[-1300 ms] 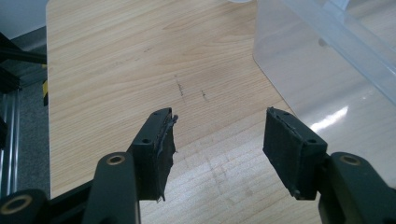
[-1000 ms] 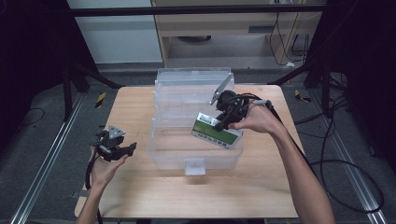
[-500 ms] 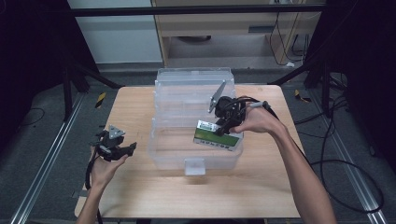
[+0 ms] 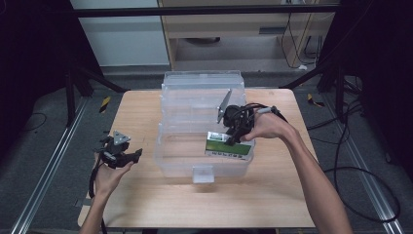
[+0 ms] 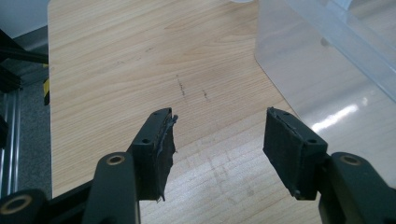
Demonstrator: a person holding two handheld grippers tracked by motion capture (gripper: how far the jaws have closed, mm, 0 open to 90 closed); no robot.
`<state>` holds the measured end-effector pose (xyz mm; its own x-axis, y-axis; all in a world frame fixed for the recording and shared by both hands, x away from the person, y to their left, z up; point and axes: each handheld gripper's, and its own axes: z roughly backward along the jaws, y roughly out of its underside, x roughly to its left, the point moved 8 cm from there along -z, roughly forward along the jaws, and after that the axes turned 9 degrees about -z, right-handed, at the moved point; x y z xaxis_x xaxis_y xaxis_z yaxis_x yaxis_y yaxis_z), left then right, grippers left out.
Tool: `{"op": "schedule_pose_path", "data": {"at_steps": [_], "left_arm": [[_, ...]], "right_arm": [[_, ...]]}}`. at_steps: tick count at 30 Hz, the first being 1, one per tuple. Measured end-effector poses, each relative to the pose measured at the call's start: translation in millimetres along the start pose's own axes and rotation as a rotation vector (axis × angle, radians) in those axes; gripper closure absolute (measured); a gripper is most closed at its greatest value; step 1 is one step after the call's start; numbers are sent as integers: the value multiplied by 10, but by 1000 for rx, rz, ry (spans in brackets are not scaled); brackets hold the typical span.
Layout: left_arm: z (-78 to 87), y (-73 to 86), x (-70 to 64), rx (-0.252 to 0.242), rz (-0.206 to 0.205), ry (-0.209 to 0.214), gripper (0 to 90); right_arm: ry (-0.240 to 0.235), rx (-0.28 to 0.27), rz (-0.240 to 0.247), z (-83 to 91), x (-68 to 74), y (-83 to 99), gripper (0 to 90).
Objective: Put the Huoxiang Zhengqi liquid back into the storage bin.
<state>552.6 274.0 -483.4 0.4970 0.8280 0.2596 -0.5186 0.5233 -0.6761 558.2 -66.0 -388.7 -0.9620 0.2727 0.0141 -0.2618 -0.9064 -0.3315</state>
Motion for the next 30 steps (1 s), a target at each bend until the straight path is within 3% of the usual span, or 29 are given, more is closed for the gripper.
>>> {"op": "schedule_pose_path", "data": {"at_steps": [11,30], "left_arm": [[-7,1,-10,2,-2,2,421],[-33,10,-26,13,-7,6,420]], "right_arm": [[-1,49,69,-129,42,49,647],[12,74,114,-279,84,85,642]]}}
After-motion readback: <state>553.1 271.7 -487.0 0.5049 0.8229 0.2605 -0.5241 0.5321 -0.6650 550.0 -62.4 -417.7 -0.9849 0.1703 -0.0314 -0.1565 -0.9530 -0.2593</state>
